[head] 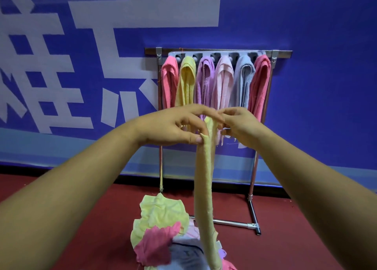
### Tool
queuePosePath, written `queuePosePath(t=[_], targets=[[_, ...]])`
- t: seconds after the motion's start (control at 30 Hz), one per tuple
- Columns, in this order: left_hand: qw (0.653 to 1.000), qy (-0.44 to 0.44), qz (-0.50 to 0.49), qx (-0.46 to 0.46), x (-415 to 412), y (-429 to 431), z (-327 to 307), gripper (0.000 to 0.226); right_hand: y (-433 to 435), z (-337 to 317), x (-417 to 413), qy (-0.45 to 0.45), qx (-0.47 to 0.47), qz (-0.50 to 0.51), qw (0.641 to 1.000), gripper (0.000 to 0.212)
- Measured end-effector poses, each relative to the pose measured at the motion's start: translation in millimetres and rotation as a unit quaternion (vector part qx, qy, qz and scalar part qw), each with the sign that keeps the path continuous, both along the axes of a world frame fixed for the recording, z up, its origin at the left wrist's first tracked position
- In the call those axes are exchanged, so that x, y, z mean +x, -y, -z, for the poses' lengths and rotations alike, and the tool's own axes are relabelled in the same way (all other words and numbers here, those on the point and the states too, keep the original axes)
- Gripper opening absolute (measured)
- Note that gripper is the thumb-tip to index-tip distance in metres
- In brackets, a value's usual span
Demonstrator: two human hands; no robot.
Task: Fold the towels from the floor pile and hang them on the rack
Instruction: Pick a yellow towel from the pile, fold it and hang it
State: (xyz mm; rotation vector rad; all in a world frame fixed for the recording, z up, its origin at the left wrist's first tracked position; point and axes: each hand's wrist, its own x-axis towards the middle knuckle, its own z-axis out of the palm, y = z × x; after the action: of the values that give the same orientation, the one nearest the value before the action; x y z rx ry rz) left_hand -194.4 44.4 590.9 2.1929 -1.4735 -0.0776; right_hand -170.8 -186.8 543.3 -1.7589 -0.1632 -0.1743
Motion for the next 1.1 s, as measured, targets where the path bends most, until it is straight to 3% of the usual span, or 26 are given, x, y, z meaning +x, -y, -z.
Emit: queuePosePath(t=[0.1, 0.27, 0.43, 0.63, 0.83, 0.93, 1.03, 1.1], targets=[[0.997, -0.008, -0.068, 0.030, 2.2, 5.7, 3.9, 0.012, -7.2, -5.1, -3.7, -0.004, 0.048, -0.010, 0.999, 0.011], [0.955, 0.063, -0.256, -0.139, 16.0, 1.6, 17.0, 0.007, -18.5, -3.1, -11.2, 0.008, 0.087, -0.001, 0.996, 0.007], [0.944, 0.021, -0.257, -0.205, 21.6, 5.9, 21.4, 0.005, -39.2, -2.0, -19.0, 0.046, 0.125, -0.026, 0.991, 0.001], [0.936, 0.012, -0.267, -0.229, 19.4, 6.8, 18.7, 0.008, -44.2, -0.8, -21.7, 0.043, 0.182, -0.053, 0.981, 0.014], [0.936, 0.023, -0.286, -0.205, 14.7, 8.1, 18.4, 0.015, -40.5, 6.4, -28.5, 0.090, 0.134, -0.078, 0.984, 0.013], [0.945, 0.045, -0.301, -0.119, 15.0, 4.6, 18.2, 0.017, -38.2, 7.8, -27.9, 0.102, 0.108, -0.044, 0.988, 0.015], [0.955, 0.001, -0.294, -0.044, 13.7, -4.0, 16.5, 0.029, -29.2, 9.6, -26.9, 0.107, 0.088, -0.012, 0.990, 0.010], [0.959, -0.024, -0.273, -0.071, 13.0, -7.8, 16.4, 0.037, -22.5, 12.2, -26.5, 0.112, 0.050, 0.013, 0.992, 0.010]])
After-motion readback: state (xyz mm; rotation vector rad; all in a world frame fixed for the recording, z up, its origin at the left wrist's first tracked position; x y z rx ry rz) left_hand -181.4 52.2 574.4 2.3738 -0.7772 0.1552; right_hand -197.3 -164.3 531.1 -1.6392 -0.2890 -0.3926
